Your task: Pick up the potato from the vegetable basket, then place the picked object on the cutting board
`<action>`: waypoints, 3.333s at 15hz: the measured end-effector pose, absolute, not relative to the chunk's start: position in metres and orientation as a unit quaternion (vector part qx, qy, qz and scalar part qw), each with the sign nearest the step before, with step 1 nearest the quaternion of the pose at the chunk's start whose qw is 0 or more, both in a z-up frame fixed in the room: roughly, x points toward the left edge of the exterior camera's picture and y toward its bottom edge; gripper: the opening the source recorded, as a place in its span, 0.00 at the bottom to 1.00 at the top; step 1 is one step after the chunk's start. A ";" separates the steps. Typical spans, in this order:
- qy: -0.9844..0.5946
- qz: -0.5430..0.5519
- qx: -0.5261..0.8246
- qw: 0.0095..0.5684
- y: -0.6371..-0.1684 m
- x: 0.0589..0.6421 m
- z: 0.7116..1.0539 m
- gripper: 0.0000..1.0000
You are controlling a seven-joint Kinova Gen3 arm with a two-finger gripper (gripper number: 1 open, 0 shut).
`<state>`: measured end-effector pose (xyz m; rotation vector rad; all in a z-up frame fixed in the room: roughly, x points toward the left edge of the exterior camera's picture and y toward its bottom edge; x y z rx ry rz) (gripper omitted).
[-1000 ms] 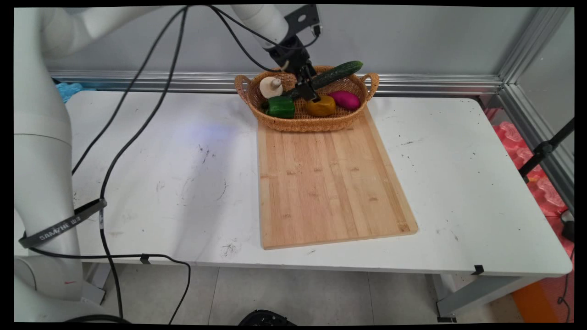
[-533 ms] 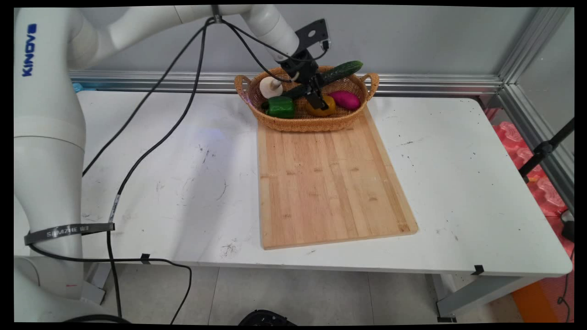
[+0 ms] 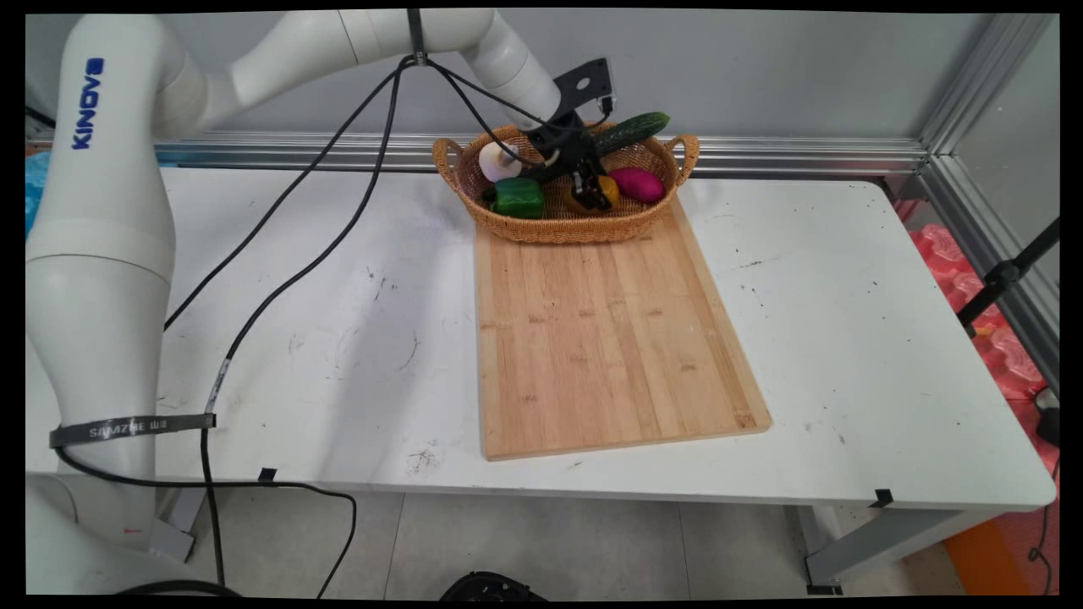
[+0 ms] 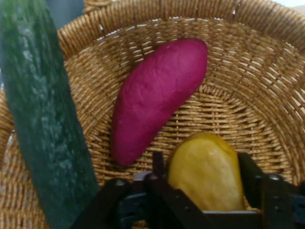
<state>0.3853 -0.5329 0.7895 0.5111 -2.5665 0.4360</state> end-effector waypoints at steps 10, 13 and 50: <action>-0.937 0.161 0.181 0.251 -0.533 0.376 0.812 0.00; -0.935 0.166 0.179 0.259 -0.528 0.366 0.836 0.00; -0.936 0.084 0.182 0.289 -0.300 0.211 0.803 0.00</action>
